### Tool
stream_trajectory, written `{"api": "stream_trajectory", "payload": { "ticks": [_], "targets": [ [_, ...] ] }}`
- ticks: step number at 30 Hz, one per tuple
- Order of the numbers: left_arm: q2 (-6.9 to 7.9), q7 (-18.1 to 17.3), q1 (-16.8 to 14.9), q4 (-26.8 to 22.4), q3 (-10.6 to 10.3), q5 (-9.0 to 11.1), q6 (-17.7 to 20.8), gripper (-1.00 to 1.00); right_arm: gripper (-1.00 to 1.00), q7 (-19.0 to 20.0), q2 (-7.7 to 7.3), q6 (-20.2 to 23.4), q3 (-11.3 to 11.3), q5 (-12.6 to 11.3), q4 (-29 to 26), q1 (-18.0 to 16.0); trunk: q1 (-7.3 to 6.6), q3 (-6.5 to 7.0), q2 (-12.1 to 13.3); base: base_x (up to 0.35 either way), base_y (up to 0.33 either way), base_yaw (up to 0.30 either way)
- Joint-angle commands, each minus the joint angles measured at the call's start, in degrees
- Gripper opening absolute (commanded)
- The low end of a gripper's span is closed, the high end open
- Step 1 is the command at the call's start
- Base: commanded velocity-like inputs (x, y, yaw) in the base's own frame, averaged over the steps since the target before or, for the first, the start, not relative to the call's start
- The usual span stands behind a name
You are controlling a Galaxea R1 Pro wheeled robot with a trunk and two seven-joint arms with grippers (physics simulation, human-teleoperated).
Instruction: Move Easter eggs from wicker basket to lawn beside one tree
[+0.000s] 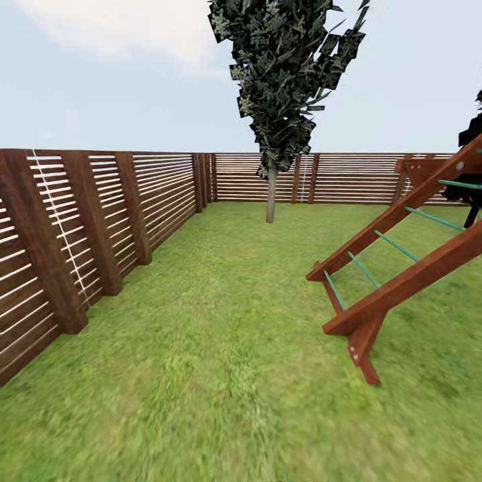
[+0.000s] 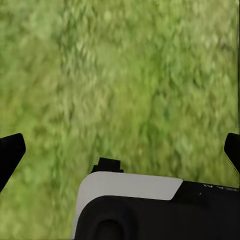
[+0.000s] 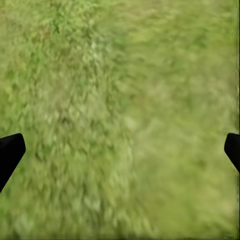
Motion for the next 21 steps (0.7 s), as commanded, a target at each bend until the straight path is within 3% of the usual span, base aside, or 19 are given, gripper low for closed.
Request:
{"api": "stream_trajectory", "payload": {
  "ticks": [1, 10, 21],
  "targets": [
    [0.02, 0.00, -0.01, 0.23, 0.06, 0.32, -0.86, 1.00, 1.00, -0.02, -0.02, -0.21, 0.00, 0.06, 0.12, -0.05, -0.23, 0.13, 0.38, 0.000, 0.000, -0.288],
    [0.05, 0.06, 0.00, 0.66, 0.29, 0.56, -2.17, 1.00, 1.00, 0.06, -0.11, -0.28, 0.03, 0.18, 0.31, -0.05, -2.20, 1.74, 3.99, 0.000, 0.000, -0.292],
    [-0.03, 0.15, -0.03, 1.02, 0.64, 0.58, -7.15, 1.00, 1.00, 0.07, -0.18, -0.28, 0.04, 0.36, 0.31, -0.05, -2.20, 1.74, 3.99, 0.000, 0.000, -0.294]
  ]
}}
